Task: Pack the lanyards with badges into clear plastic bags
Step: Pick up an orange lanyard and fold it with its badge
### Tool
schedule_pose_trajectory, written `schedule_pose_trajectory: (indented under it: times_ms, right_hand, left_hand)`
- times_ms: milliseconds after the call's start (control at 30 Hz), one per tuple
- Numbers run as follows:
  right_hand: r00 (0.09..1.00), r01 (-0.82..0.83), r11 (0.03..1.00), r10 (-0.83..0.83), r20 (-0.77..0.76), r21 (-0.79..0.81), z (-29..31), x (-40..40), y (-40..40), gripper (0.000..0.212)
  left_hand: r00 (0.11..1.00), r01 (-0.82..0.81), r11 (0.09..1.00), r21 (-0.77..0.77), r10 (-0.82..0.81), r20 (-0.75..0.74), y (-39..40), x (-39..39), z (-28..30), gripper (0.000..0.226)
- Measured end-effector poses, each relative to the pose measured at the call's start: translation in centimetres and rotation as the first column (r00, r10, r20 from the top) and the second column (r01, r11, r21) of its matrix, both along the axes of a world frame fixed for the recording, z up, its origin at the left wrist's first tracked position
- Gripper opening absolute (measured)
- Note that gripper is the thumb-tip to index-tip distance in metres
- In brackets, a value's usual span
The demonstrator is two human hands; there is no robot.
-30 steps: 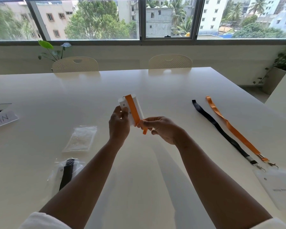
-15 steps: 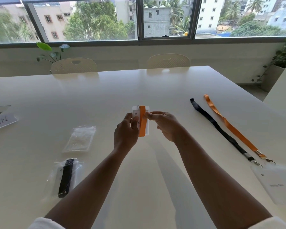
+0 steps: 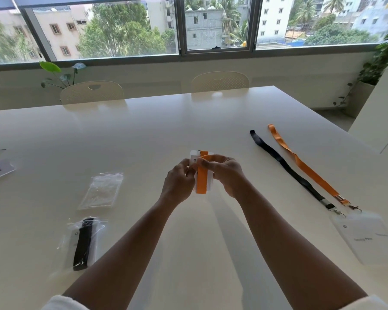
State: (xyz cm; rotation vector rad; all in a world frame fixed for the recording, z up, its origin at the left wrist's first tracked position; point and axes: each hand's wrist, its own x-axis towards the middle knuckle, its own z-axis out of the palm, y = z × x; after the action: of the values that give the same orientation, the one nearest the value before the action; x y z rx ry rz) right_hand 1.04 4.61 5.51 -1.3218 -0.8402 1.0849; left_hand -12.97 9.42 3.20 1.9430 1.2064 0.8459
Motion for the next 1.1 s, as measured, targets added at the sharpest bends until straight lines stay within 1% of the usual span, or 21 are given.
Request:
schedule_pose_trajectory:
  times_ms: [167, 267, 300, 467, 600, 700, 767, 833, 933, 1000, 1100]
  right_hand:
    - [0.998, 0.024, 0.999, -0.026, 0.051, 0.036, -0.3, 1.0, -1.5, 0.017]
    - [0.996, 0.049, 0.998, -0.051, 0.068, 0.033, -0.6, 2.1, -2.5, 0.015]
    - [0.995, 0.06, 0.998, -0.062, 0.073, 0.031, -0.8, 2.4, -2.7, 0.016]
    - [0.989, 0.133, 0.991, -0.134, 0.055, 0.023, -1.8, 4.1, -3.7, 0.021]
    - [0.981, 0.163, 0.986, -0.164, 0.101, 0.021, -2.7, 5.6, -4.5, 0.031]
    - [0.978, 0.157, 0.987, -0.159, 0.136, 0.026, -3.4, 6.7, -5.2, 0.039]
    - [0.973, 0.159, 0.987, -0.156, 0.169, -0.001, -4.0, 7.5, -5.4, 0.043]
    - [0.965, 0.175, 0.983, -0.162, 0.207, -0.048, -4.7, 8.1, -5.6, 0.044]
    - [0.935, 0.195, 0.978, -0.163, 0.315, -0.073, -5.8, 8.9, -5.5, 0.044]
    - [0.898, 0.201, 0.977, -0.157, 0.412, -0.066, -6.3, 9.2, -5.3, 0.045]
    - [0.836, 0.194, 0.978, -0.127, 0.534, -0.071, -6.7, 9.6, -4.9, 0.046]
  left_hand:
    - [0.998, 0.041, 0.994, -0.101, -0.036, 0.046, -0.9, 1.9, -1.1, 0.027]
    - [0.996, 0.076, 0.989, -0.125, -0.068, 0.062, -1.4, 3.1, -1.8, 0.017]
    - [0.994, 0.09, 0.988, -0.127, -0.081, 0.072, -1.7, 3.5, -2.0, 0.017]
    - [0.991, 0.099, 0.99, -0.1, -0.09, 0.098, -3.3, 5.5, -2.7, 0.037]
    - [0.985, 0.128, 0.988, -0.084, -0.117, 0.125, -4.4, 7.1, -3.8, 0.042]
    - [0.983, 0.143, 0.987, -0.078, -0.132, 0.13, -5.0, 8.2, -4.6, 0.045]
    - [0.983, 0.141, 0.987, -0.082, -0.13, 0.13, -5.3, 8.8, -5.2, 0.049]
    - [0.988, 0.131, 0.99, -0.06, -0.126, 0.086, -5.7, 9.3, -5.9, 0.052]
    - [0.991, 0.099, 0.992, 0.078, -0.091, -0.101, -5.9, 9.6, -6.7, 0.056]
    - [0.972, 0.103, 0.981, 0.163, -0.064, -0.227, -5.8, 9.9, -7.0, 0.058]
    - [0.921, 0.145, 0.963, 0.226, -0.048, -0.387, -6.2, 10.3, -7.0, 0.06]
